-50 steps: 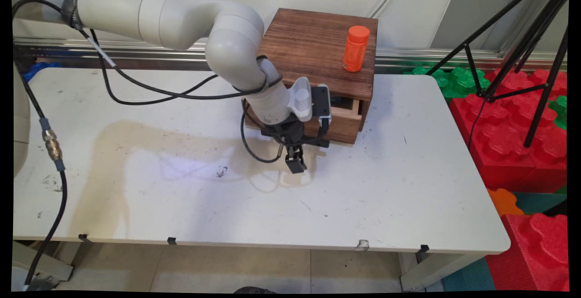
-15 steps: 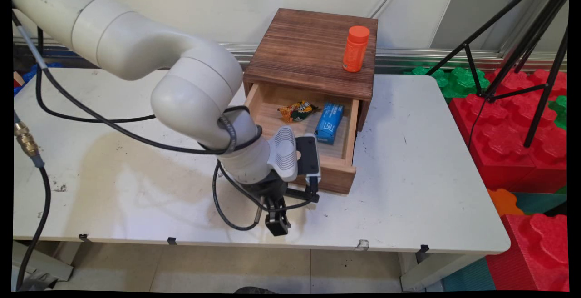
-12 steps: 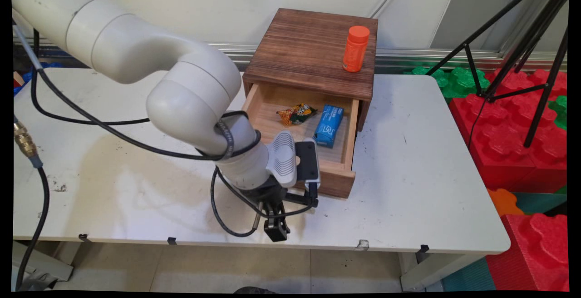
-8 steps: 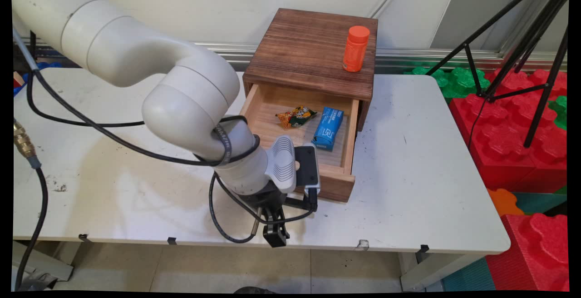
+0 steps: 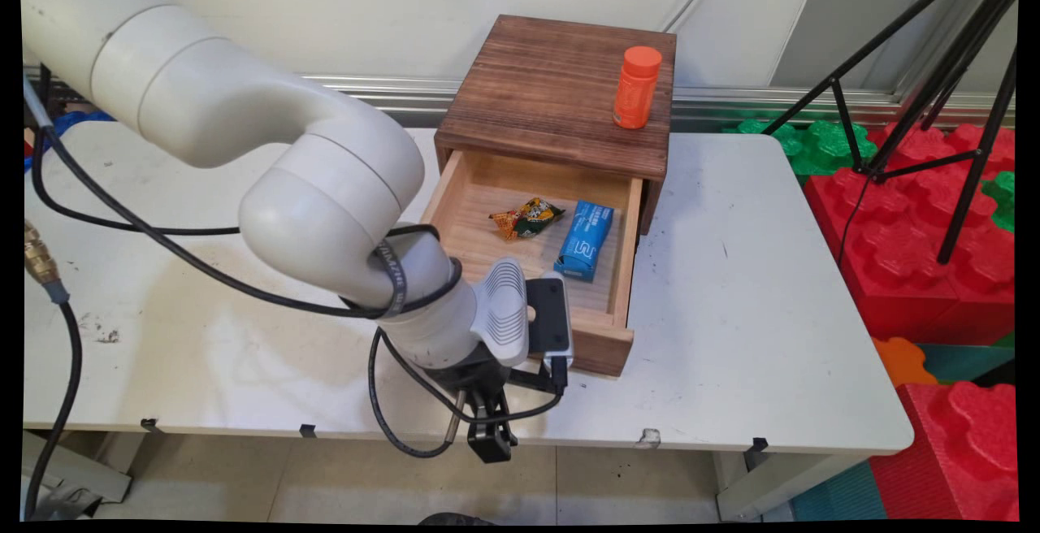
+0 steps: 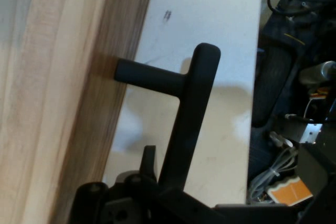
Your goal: Open the drawer
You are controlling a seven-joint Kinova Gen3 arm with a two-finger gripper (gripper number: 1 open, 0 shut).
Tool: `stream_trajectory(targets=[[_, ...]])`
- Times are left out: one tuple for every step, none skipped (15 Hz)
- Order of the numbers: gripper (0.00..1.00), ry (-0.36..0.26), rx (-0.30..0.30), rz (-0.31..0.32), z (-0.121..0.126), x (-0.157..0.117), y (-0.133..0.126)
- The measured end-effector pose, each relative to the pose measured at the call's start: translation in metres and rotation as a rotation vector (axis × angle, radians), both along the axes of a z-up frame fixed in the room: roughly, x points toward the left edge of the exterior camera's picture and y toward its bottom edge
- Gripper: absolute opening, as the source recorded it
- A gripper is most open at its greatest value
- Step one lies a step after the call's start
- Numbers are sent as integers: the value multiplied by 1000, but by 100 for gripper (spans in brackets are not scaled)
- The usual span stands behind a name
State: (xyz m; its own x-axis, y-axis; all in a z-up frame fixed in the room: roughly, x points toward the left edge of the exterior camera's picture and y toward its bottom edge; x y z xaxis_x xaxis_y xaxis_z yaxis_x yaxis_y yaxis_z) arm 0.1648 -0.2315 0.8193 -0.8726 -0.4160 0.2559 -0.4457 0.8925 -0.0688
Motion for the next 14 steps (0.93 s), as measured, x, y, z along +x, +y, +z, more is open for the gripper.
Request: stream_trajectory(targets=[[100,1,1,0,0,0,1],[100,1,1,0,0,-1,3],[100,1,2,0,0,-1,4],[100,1,2,0,0,-2,5],[100,2,1,0,1,-2,6],[100,2,1,0,1,-2,7],[100,2,1,0,1,-2,9],[100,2,1,0,1,-2,10],[100,2,2,0,2,-2,11],[100,3,2,0,2,-2,12],[100,3,3,2,2,-2,14],[100,3,3,3,2,-2,14],[100,4,2,6,3,-2,15],[100,4,1,9,3,-2,16]])
